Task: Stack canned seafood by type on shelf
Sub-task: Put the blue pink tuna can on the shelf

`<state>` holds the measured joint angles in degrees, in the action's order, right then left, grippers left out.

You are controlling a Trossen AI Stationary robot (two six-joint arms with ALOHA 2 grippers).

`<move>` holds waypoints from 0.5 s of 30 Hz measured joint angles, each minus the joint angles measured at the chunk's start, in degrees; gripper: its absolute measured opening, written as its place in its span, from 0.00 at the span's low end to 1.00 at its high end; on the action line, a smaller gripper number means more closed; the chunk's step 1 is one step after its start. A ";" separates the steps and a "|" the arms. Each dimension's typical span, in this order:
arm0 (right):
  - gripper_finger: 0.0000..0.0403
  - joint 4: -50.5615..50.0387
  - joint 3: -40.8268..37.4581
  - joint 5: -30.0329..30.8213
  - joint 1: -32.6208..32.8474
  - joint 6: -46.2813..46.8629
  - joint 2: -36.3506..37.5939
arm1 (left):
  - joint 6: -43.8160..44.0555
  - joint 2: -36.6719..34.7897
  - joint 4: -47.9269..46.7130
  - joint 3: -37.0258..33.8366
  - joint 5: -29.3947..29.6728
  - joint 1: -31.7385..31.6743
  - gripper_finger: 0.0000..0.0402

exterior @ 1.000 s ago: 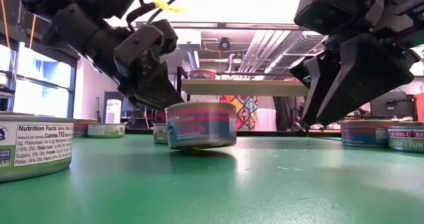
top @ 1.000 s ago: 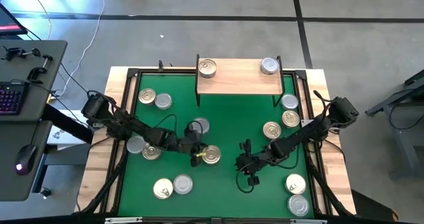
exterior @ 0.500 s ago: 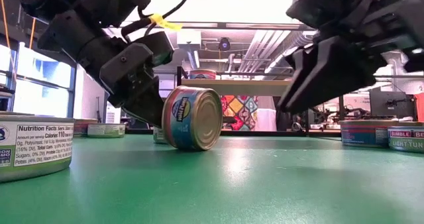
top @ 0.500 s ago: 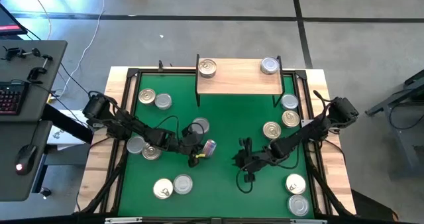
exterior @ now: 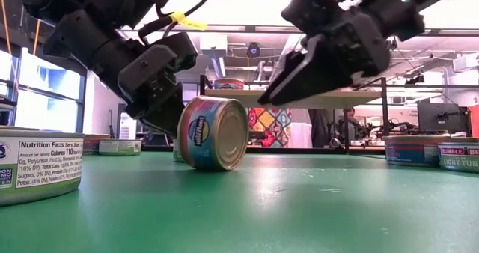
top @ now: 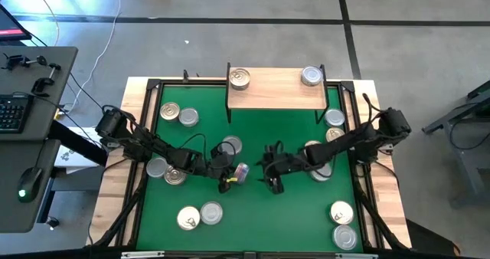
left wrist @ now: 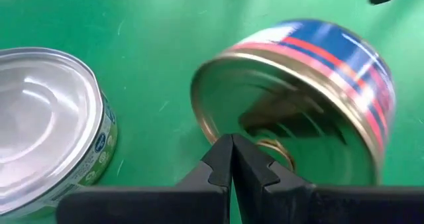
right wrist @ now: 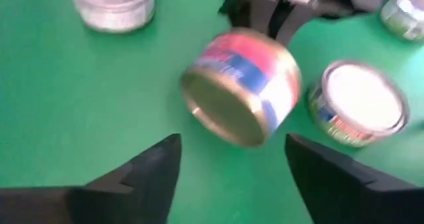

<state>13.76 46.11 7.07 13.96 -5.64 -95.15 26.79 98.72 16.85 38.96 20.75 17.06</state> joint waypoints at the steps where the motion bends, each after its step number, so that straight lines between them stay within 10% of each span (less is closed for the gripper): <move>1: 0.71 1.24 0.00 -0.89 -0.54 -1.03 0.00 | 0.00 0.00 0.16 0.00 0.22 0.00 0.00; 15: 0.77 8.88 0.00 -7.75 -2.47 -6.86 -0.29 | -5.87 -0.90 10.29 0.09 0.79 -0.24 0.00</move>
<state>22.65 46.11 -0.68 11.49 -12.50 -95.44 20.92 97.82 27.14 39.05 21.54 16.82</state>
